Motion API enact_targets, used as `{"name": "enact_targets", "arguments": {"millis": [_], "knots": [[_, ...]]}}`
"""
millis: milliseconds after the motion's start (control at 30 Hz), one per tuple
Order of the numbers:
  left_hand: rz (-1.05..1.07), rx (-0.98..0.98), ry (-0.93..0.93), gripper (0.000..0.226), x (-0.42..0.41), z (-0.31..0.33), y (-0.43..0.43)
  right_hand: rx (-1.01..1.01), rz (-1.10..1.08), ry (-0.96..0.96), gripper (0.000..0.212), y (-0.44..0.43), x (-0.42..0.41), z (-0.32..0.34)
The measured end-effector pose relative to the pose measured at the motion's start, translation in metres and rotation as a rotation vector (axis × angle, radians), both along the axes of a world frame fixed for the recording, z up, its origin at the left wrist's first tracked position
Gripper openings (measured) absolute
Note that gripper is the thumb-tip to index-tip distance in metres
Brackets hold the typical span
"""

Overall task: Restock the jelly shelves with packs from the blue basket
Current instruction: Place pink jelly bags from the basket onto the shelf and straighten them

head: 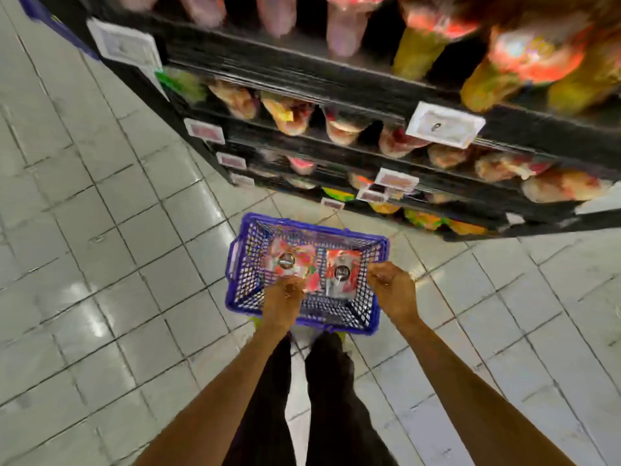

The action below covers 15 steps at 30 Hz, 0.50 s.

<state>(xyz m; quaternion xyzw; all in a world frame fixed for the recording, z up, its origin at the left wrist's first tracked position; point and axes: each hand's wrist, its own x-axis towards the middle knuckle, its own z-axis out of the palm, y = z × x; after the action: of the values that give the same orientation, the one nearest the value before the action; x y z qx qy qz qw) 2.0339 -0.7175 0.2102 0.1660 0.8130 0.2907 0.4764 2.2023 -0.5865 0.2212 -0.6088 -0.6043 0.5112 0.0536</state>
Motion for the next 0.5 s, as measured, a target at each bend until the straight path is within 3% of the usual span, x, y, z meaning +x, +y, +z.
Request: {"name": "enact_targets", "arguments": {"millis": [100, 200, 333, 500], "knots": [[0.008, 0.007, 0.032, 0.017, 0.008, -0.058, -0.022, -0.102, 0.113, -0.147, 0.021, -0.002, 0.009, -0.062], [-0.003, -0.085, 0.01, 0.045, 0.006, -0.12, -0.029, -0.126, 0.193, -0.214, 0.024, -0.008, 0.007, -0.128], [-0.047, -0.291, -0.004, 0.022, -0.006, -0.215, -0.037, -0.182, 0.277, -0.288, 0.019, -0.019, -0.005, -0.222], [0.054, -0.341, -0.001, 0.02, -0.023, -0.336, -0.029, -0.299, 0.206, -0.305, 0.021, -0.037, -0.028, -0.35]]}}
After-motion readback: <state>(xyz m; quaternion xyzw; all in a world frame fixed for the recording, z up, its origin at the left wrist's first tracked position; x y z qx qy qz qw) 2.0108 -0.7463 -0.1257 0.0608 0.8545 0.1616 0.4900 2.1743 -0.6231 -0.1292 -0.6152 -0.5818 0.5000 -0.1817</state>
